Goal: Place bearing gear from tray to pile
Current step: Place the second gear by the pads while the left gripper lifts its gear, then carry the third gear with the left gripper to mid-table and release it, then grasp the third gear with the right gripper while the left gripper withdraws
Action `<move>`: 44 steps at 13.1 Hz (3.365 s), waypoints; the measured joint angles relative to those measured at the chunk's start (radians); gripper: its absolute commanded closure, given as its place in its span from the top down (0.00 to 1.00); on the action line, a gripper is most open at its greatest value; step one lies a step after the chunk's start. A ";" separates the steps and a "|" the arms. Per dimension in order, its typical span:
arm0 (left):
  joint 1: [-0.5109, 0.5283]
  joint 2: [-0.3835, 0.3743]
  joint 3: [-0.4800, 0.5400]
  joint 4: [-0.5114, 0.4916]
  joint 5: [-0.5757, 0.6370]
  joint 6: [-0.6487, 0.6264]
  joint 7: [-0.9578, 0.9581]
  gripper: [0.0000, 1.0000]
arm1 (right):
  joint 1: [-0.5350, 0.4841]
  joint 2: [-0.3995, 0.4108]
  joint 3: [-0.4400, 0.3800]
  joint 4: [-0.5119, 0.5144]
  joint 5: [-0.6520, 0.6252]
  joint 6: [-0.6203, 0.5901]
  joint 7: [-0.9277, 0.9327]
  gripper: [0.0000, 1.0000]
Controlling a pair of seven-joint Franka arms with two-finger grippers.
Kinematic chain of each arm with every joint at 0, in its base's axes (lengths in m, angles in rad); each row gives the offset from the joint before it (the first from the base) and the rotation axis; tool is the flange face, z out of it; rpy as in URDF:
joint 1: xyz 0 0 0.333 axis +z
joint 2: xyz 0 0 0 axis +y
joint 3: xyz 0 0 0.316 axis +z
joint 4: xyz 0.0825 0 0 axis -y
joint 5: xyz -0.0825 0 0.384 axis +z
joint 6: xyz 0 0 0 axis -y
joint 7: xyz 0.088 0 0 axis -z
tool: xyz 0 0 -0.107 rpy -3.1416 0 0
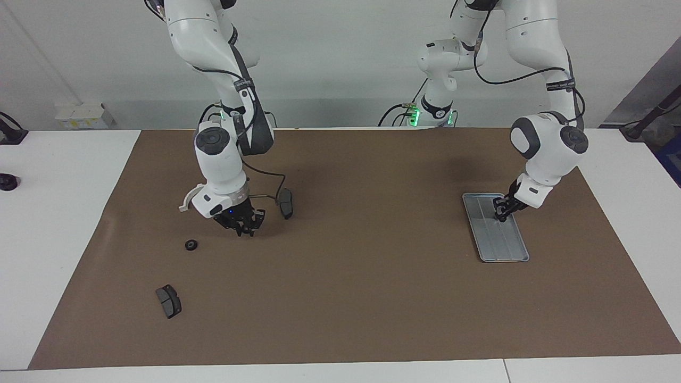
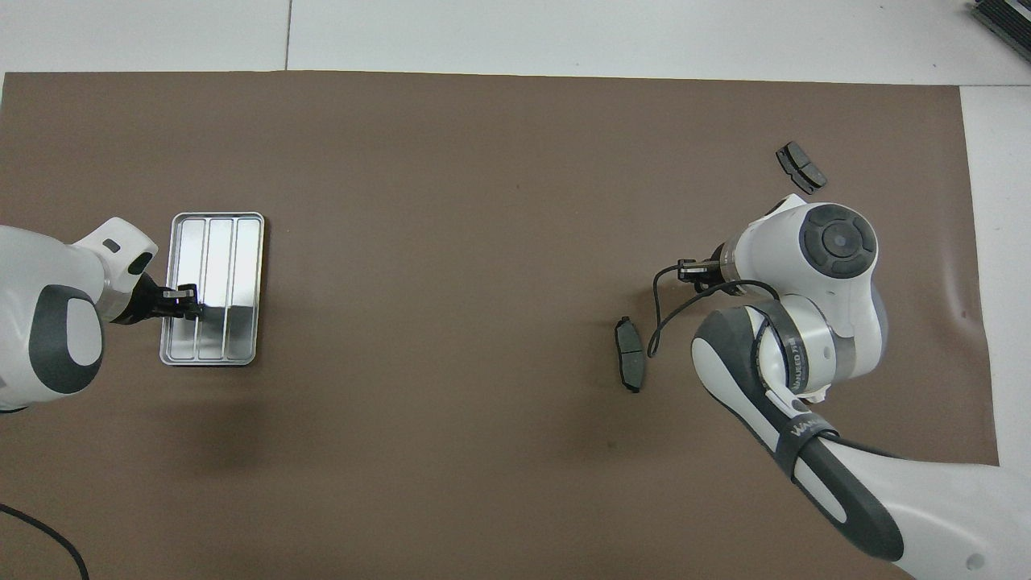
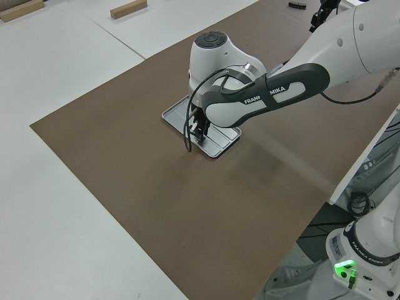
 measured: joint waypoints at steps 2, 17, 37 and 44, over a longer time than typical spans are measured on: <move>0.000 0.000 0.000 0.000 0.000 0.000 0.001 0.00 | -0.014 -0.014 0.000 -0.038 0.002 0.004 -0.026 0.31; -0.559 0.010 -0.023 0.130 -0.001 -0.016 -0.595 0.00 | -0.041 -0.175 0.000 0.244 0.004 -0.396 -0.033 1.00; -0.229 -0.057 0.014 0.469 0.016 -0.479 -0.199 1.00 | 0.237 -0.116 0.019 0.328 0.071 -0.402 0.246 1.00; -0.195 -0.193 0.001 0.464 0.109 -0.622 -0.163 1.00 | 0.401 0.175 0.019 0.507 -0.001 -0.303 0.455 1.00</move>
